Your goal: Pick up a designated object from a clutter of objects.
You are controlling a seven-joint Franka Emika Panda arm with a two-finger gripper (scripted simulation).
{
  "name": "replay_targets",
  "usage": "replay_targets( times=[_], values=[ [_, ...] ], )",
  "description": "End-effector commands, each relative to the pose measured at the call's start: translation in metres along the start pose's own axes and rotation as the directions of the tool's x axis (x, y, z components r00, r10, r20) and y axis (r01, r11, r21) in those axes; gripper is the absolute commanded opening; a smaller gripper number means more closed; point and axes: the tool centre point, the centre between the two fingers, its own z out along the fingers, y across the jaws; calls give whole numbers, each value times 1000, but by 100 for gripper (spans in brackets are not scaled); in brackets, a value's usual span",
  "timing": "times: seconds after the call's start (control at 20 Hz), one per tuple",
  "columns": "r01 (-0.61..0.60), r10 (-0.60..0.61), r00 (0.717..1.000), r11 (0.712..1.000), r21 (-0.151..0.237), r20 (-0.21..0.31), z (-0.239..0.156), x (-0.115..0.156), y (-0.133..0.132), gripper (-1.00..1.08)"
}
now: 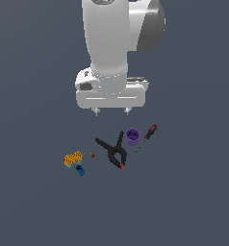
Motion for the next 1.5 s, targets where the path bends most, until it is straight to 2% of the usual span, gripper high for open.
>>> replay_targets(
  times=[0.0, 0.35, 0.9, 1.45],
  values=[
    [13, -13, 1000, 1000, -1, 0, 7, 7, 6, 100],
    [72, -72, 997, 997, -5, -3, 38, 37, 32, 100],
    [205, -205, 979, 979, -18, -5, 121, 89, 98, 100],
    [292, -293, 956, 956, -27, -2, 185, 109, 144, 100]
  ],
)
